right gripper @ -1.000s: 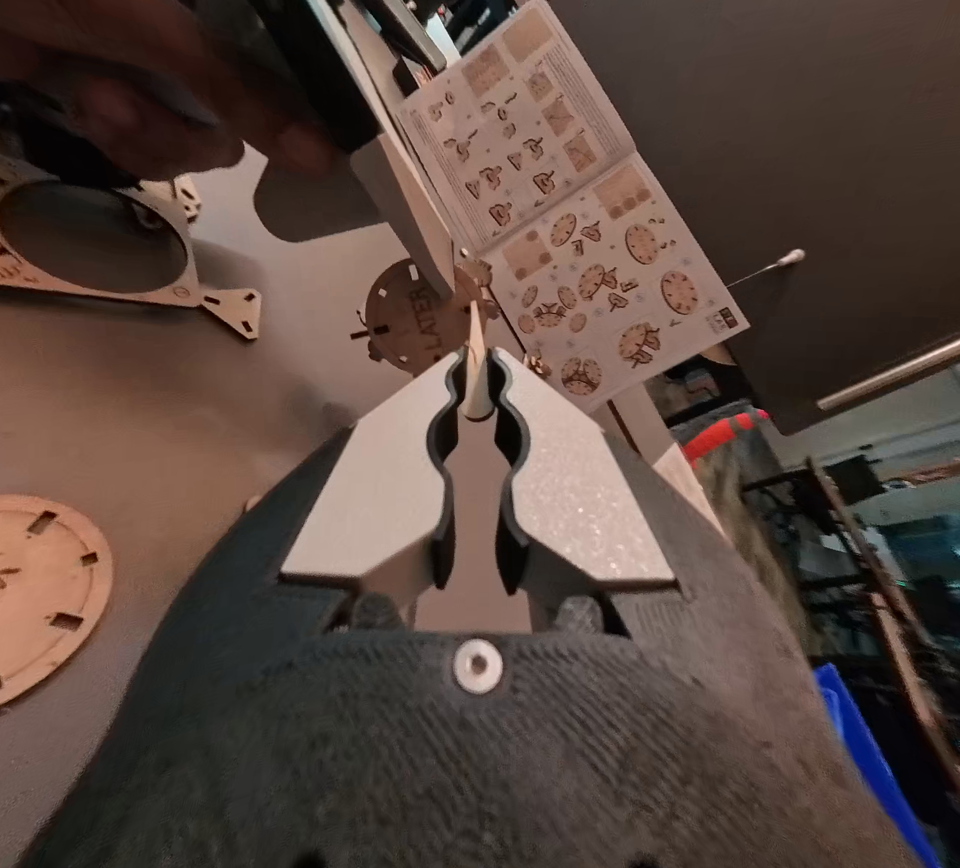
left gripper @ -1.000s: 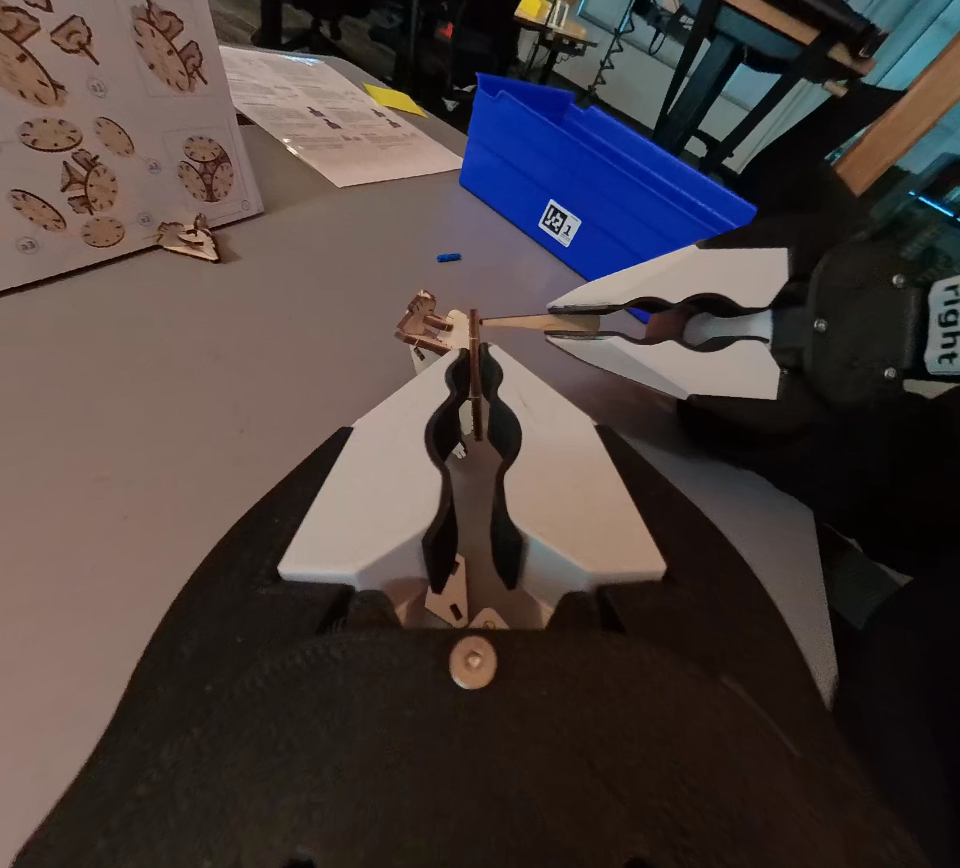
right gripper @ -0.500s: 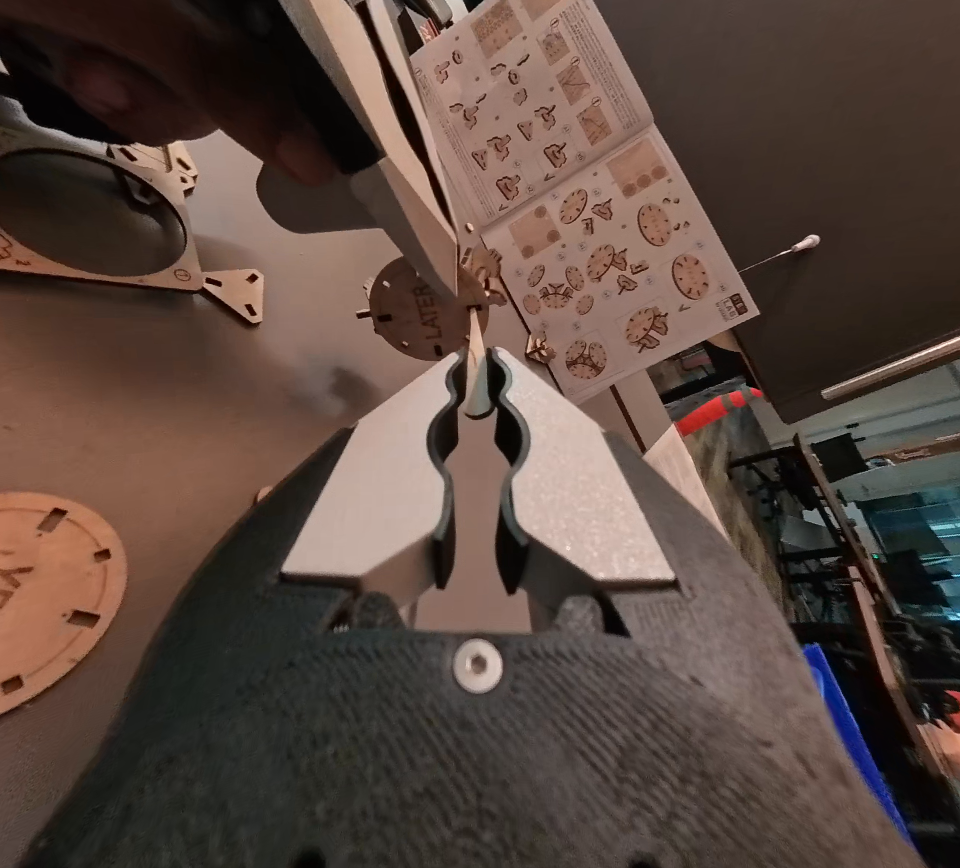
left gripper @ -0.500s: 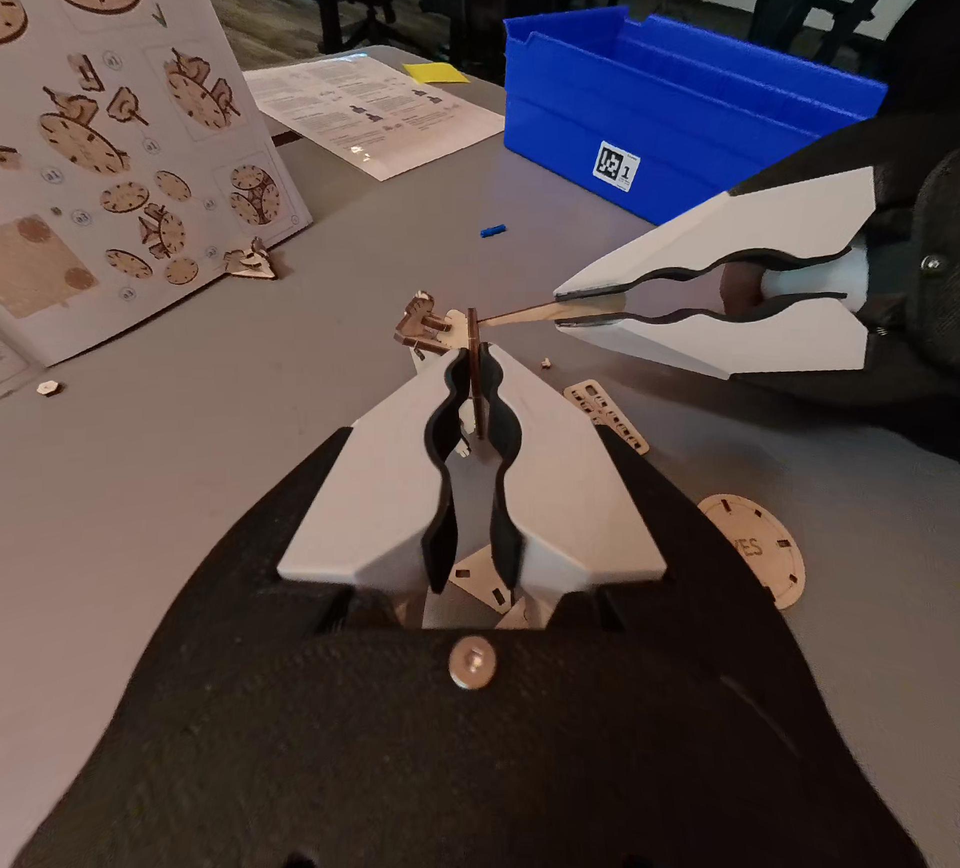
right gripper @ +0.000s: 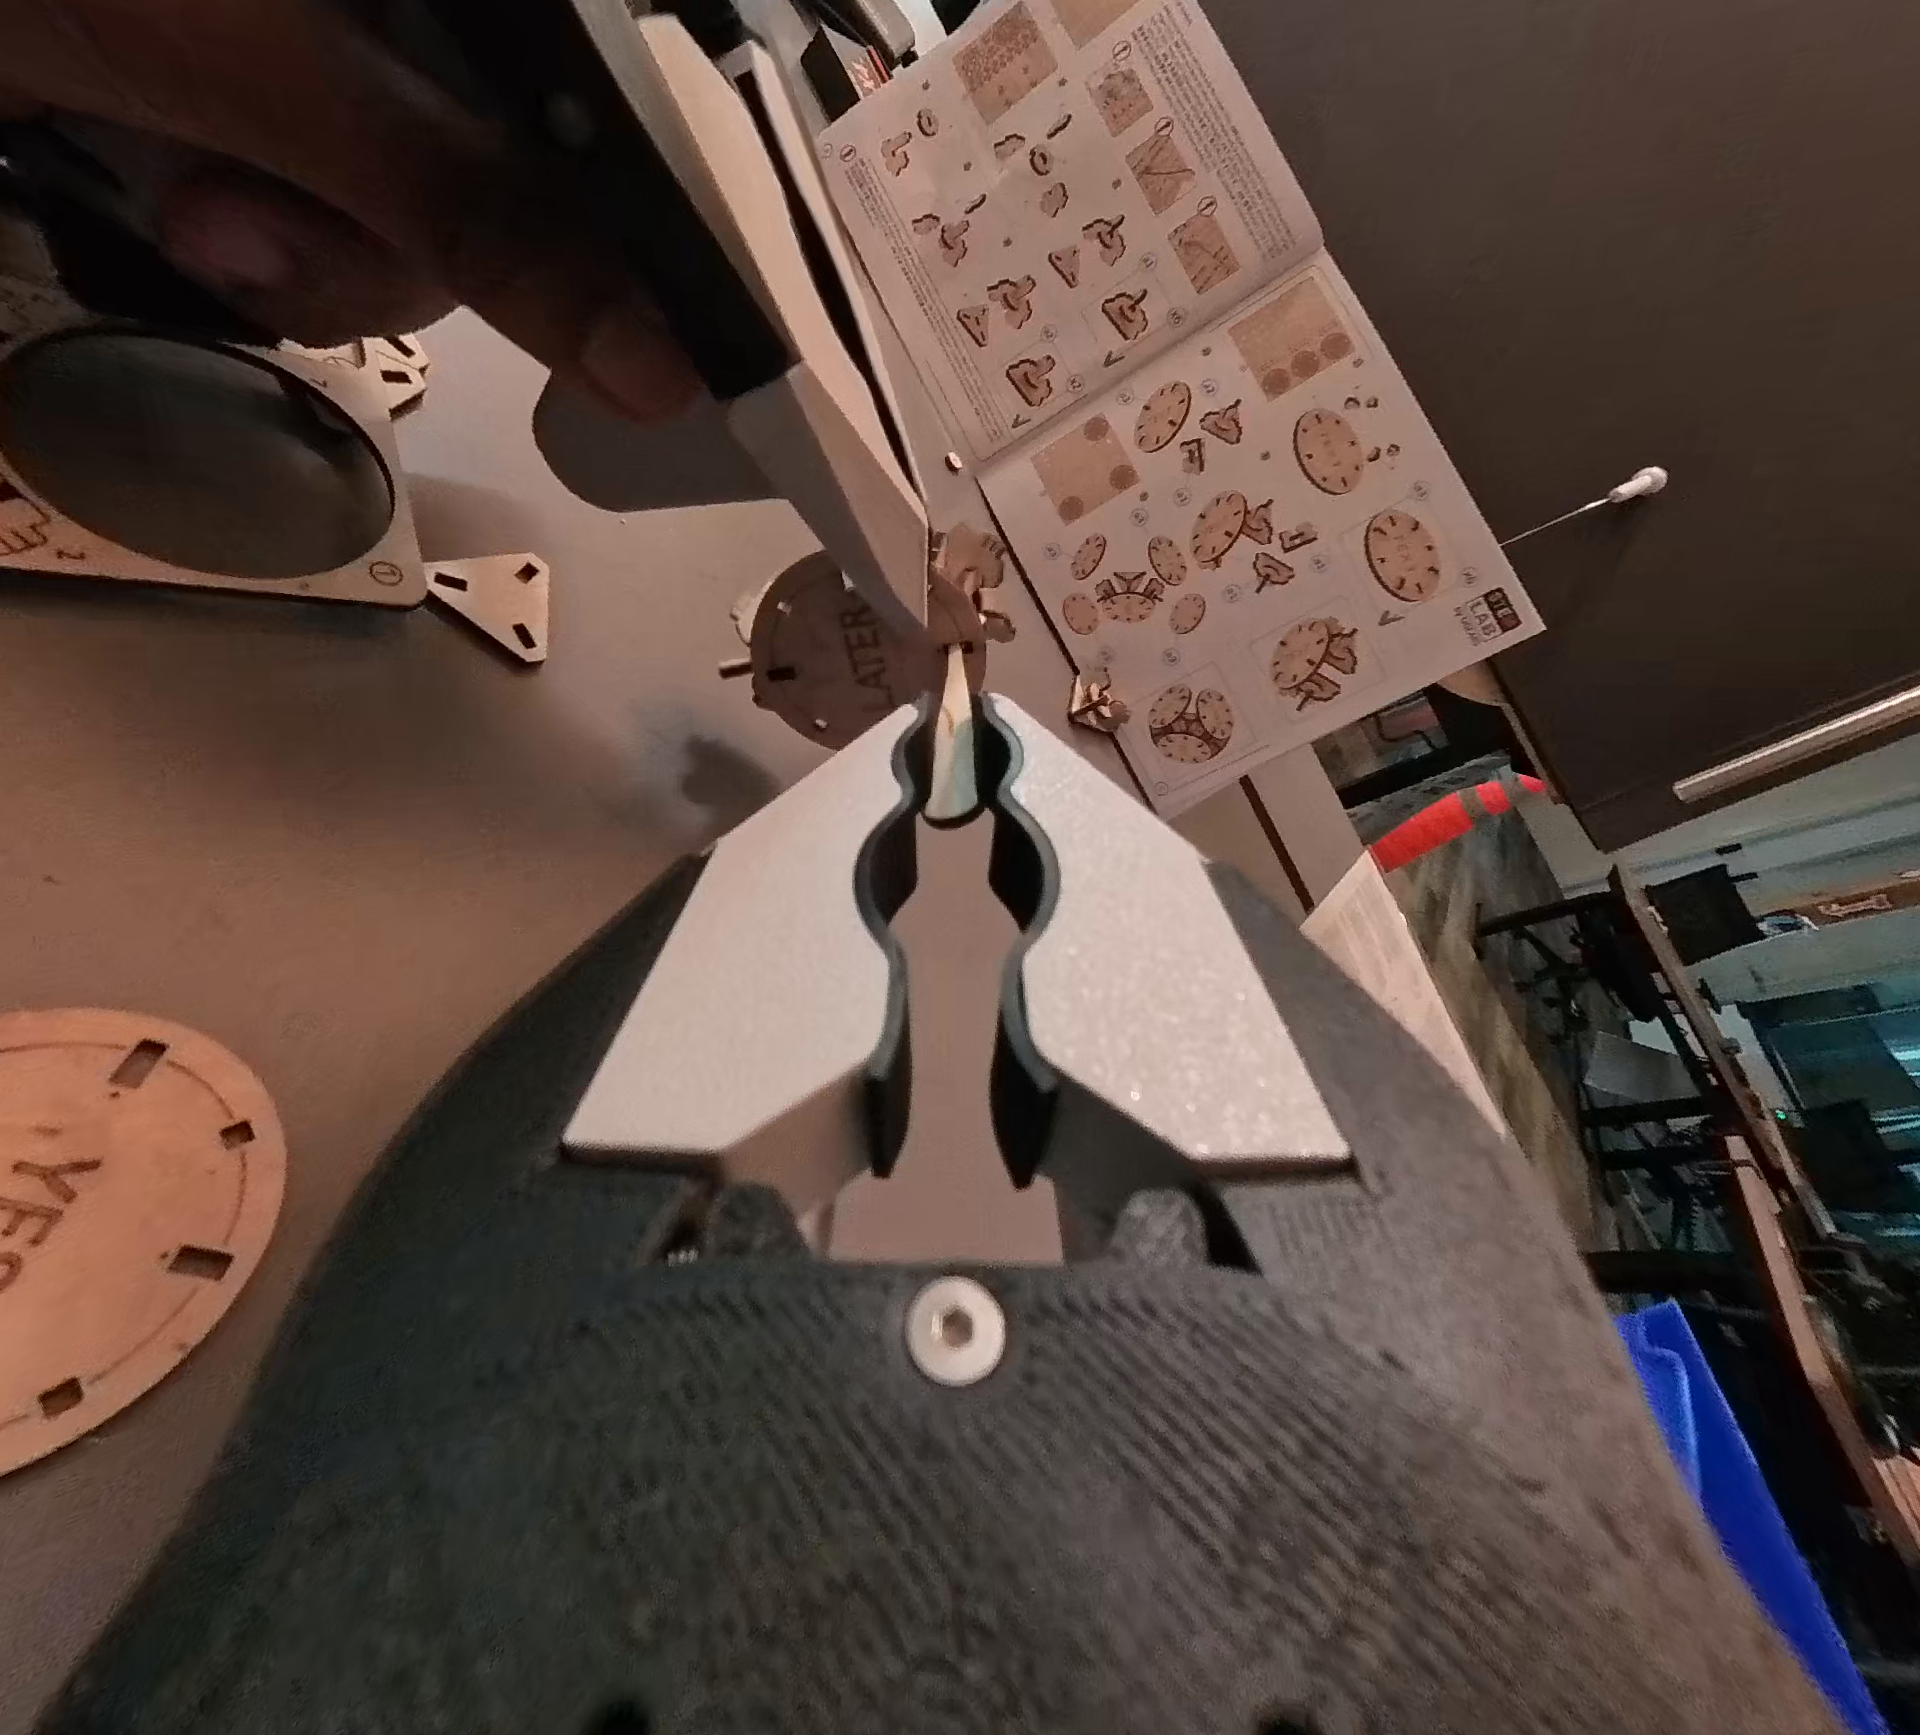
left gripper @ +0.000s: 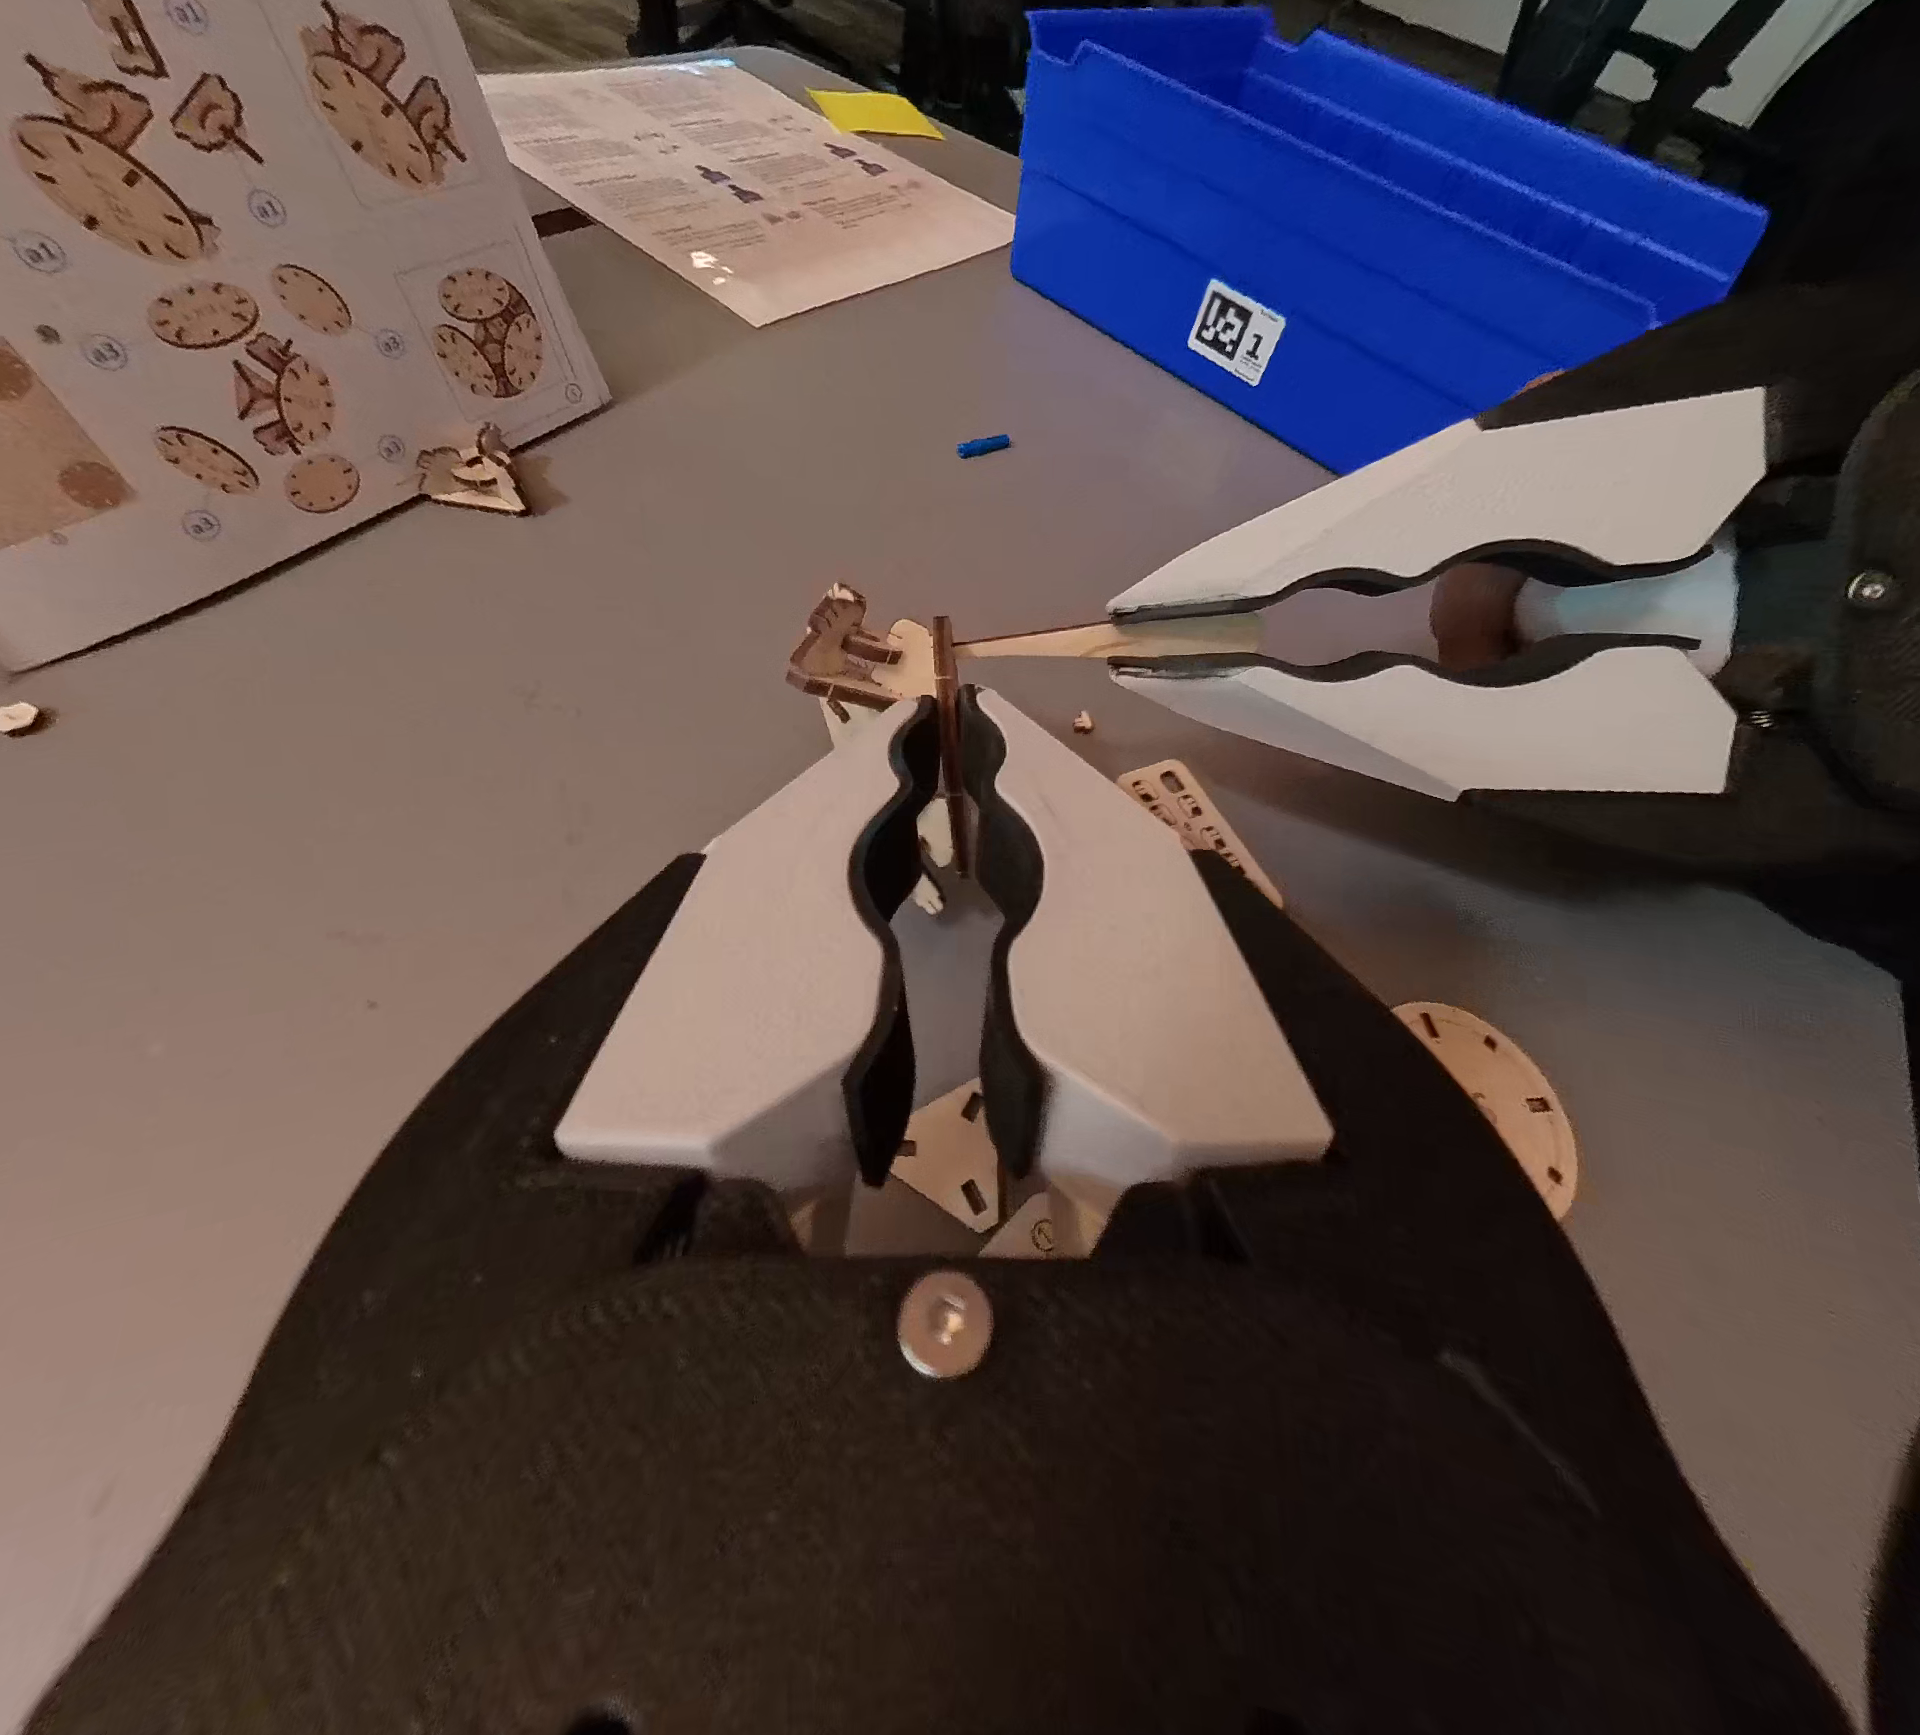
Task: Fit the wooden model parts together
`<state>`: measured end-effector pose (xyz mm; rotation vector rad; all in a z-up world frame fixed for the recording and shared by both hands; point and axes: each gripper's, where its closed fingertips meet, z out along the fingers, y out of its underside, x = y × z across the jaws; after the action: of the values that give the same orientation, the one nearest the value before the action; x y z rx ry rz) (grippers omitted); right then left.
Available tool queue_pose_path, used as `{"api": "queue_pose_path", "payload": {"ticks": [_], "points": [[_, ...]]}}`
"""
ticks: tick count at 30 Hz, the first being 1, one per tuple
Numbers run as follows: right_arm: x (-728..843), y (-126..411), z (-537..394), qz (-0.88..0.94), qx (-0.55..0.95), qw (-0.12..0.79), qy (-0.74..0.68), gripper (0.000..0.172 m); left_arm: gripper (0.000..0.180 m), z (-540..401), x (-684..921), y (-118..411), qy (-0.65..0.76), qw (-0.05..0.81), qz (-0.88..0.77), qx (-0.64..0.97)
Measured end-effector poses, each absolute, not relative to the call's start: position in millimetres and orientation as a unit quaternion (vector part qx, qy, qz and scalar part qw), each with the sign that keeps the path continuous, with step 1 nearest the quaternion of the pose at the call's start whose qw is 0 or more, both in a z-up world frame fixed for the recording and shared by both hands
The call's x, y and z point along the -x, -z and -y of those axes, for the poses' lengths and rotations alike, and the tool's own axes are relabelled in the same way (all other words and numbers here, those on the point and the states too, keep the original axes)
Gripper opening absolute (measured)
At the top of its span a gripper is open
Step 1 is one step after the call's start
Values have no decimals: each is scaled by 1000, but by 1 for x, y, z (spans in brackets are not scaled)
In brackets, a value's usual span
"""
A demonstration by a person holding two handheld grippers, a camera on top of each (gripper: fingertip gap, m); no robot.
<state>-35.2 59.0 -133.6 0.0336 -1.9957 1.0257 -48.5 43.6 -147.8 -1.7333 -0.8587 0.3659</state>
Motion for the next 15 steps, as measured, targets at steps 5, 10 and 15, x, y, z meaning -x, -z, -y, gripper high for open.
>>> {"api": "queue_pose_path", "payload": {"ticks": [5, 10, 15], "points": [[35, 135, -59, 805, -5, 415, -423, 5, 0, -44, 48, 150, -132, 560, 377, 726], [36, 137, -60, 807, 3, 400, -434, 5, 0, -45, 47, 150, -134, 557, 376, 729], [37, 144, -59, 813, -5, 390, -431, 0, 0, -64, 34, 148, -151, 549, 324, 756]]}}
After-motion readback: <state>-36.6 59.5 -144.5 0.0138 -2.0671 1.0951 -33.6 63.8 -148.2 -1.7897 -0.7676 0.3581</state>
